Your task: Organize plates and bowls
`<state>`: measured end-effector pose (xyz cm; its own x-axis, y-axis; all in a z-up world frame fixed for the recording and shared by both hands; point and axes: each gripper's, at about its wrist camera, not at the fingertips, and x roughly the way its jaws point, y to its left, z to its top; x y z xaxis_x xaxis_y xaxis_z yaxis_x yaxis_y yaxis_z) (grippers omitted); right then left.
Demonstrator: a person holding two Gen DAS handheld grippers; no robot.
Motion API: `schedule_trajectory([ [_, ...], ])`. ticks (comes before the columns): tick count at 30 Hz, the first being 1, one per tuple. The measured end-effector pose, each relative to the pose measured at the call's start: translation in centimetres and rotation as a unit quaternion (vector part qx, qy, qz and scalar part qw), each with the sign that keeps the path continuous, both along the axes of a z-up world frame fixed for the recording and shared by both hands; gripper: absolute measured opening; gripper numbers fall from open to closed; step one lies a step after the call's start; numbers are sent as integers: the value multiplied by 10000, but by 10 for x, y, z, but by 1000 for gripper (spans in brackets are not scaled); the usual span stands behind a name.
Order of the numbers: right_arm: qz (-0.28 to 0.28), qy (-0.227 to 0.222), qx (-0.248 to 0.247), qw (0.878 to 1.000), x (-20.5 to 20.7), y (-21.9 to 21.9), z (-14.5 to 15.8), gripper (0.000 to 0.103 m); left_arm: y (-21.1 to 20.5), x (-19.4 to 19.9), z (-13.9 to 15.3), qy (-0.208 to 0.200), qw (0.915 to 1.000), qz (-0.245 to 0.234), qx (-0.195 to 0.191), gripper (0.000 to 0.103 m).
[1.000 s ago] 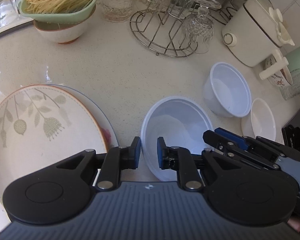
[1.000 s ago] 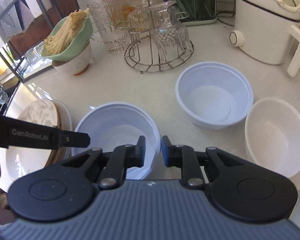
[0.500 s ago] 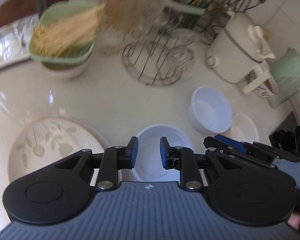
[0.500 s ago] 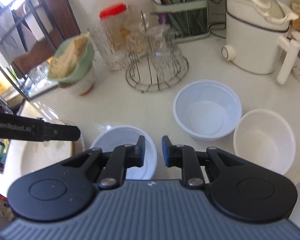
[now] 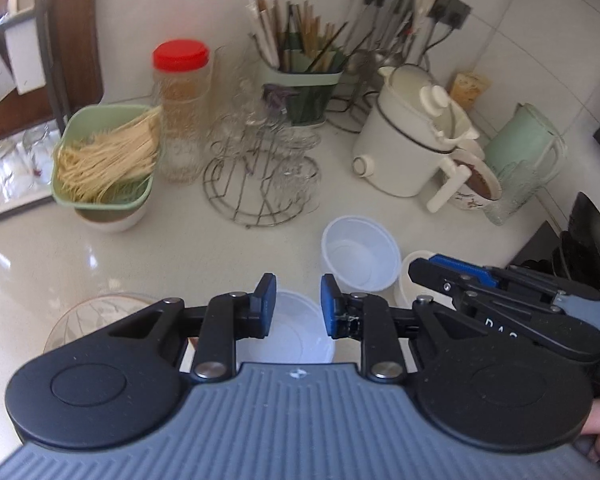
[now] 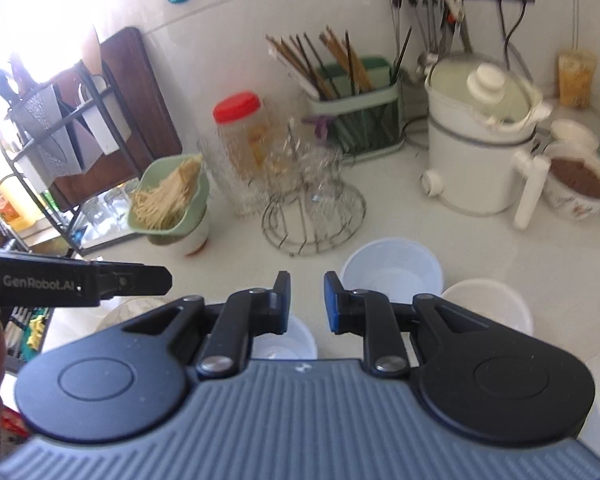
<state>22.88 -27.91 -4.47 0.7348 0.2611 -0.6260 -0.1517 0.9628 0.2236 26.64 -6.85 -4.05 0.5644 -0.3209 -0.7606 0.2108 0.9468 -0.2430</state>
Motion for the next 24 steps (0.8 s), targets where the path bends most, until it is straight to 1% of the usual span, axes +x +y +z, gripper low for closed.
schedule_trajectory([
  [3,-39,-99,51,9999,-2,-3,6,22,-5,-2,5,-103,9999,-56,68,28],
  [9,-177,-217,52,9996,-9,-13,9,22,-15,1,7,-116,9998,-171,71,29],
  [13,-289,-214,60,9993,-15,-23,7,22,-28,3,3,-60,9995,-300,83,29],
  [19,-490,-170,-88,9986,-26,-40,4,22,-44,0,-7,92,9987,-488,82,29],
  [24,-679,-108,-49,9976,-35,-55,1,22,-55,0,-12,131,9980,-608,77,29],
])
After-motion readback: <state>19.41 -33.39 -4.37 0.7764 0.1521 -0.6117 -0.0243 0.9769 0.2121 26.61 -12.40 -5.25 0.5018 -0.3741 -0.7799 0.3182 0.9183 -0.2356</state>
